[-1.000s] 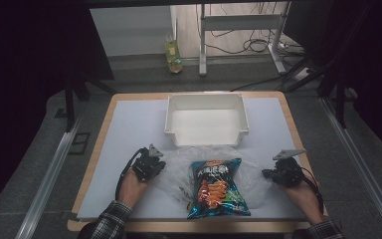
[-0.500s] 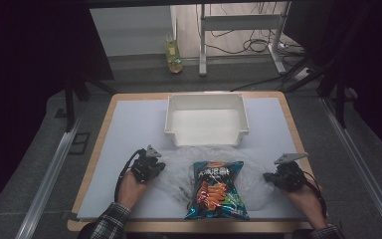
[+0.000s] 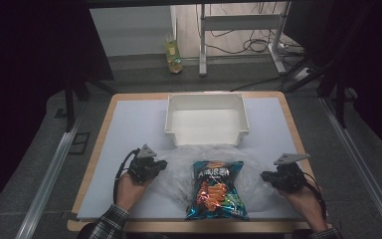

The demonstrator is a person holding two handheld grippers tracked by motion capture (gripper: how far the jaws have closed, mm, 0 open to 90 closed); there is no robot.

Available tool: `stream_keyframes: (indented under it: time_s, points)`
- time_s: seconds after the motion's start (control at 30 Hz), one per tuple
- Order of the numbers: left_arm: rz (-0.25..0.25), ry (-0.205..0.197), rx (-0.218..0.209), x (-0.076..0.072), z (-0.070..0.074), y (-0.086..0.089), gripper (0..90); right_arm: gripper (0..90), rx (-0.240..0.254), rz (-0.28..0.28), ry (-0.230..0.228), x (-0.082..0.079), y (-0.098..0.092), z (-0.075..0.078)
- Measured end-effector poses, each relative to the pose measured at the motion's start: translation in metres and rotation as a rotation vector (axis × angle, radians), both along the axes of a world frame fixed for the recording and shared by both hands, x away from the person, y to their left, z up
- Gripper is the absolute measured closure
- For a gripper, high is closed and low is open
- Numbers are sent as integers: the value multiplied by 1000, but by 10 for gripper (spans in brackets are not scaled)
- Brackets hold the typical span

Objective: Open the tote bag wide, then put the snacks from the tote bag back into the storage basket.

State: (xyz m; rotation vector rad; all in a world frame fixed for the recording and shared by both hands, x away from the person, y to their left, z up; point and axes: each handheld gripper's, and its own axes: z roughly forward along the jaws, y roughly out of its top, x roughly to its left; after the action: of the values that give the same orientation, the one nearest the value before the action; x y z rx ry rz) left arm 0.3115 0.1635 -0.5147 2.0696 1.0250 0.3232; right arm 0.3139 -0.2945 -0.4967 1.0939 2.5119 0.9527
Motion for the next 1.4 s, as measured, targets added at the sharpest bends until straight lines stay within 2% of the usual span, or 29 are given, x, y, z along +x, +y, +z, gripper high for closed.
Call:
stream_keyframes:
  time_s: [0.07,0.27,0.43,0.67,1.03,1.13,1.4]
  points:
    - [-11,-13,-11,-3,2,-1,836,789,0,-4,-5,-1,0,2]
    - [-33,-40,13,-11,4,-9,788,733,16,-2,-18,-4,1,5]
    - [-59,-59,2,-18,7,-12,719,681,12,-3,-16,-5,4,8]
    - [-63,-72,-13,-29,7,-12,617,637,20,8,-22,-8,5,11]
    - [-62,-71,-43,-43,6,-9,474,544,43,32,-19,-18,8,16]
    - [-59,-70,-38,-46,5,-8,433,511,61,36,-21,-20,8,19]
    - [-61,-62,-50,-52,2,-6,324,486,98,46,-22,-30,7,31]
